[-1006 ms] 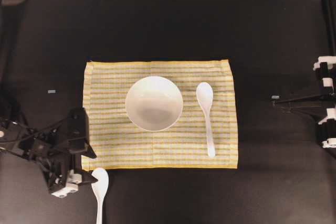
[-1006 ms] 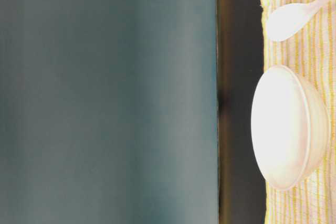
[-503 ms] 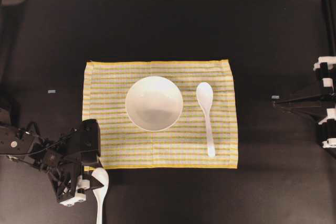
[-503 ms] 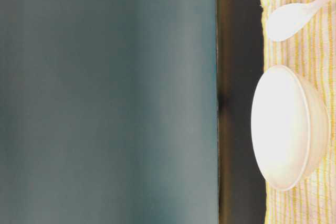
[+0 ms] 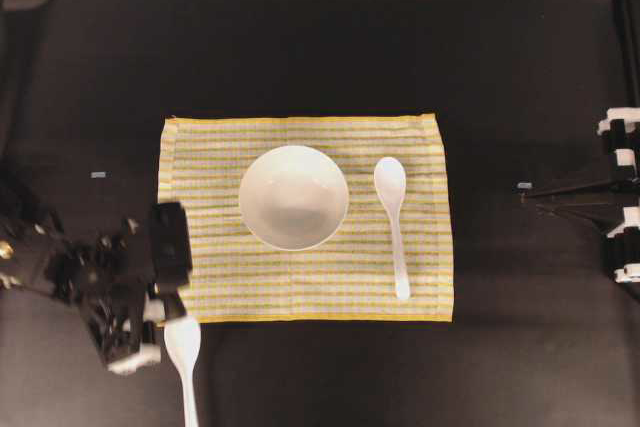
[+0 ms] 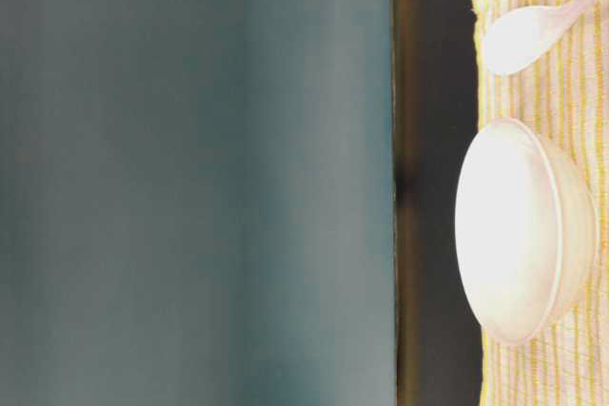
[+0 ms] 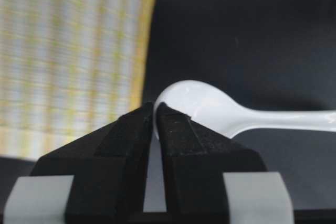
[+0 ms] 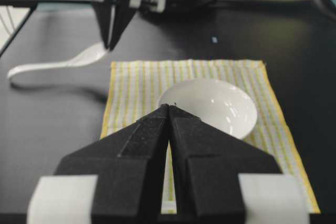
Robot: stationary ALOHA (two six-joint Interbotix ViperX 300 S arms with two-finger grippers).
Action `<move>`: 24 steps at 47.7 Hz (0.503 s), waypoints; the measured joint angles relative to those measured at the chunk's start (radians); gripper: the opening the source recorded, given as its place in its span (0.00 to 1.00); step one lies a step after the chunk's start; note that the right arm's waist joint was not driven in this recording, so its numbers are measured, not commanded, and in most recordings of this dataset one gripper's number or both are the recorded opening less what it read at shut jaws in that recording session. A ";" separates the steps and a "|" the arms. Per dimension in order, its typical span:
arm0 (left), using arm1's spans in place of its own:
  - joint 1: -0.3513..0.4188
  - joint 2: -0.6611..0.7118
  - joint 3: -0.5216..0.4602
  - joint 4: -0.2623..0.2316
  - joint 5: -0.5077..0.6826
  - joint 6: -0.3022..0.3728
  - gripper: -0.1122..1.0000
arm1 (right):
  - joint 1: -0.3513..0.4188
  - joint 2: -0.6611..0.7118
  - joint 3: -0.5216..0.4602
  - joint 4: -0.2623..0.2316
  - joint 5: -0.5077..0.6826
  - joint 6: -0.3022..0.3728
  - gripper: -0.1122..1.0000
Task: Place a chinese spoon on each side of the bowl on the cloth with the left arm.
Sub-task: 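Carry the left spoon onto the cloth left of the bowl and release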
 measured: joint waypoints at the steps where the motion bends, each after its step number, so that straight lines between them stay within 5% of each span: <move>1: 0.008 -0.015 -0.011 -0.002 0.025 0.006 0.15 | 0.000 0.000 0.000 0.000 0.000 0.000 0.09; 7: 0.069 -0.106 -0.074 0.000 0.190 0.084 0.15 | 0.000 0.000 0.000 0.000 0.000 0.000 0.09; 12: 0.146 -0.152 -0.106 -0.002 0.293 0.215 0.15 | 0.000 0.000 0.003 -0.002 0.000 0.000 0.09; 24: 0.367 -0.163 -0.109 0.000 0.285 0.537 0.15 | 0.000 -0.002 0.012 0.000 -0.002 0.002 0.09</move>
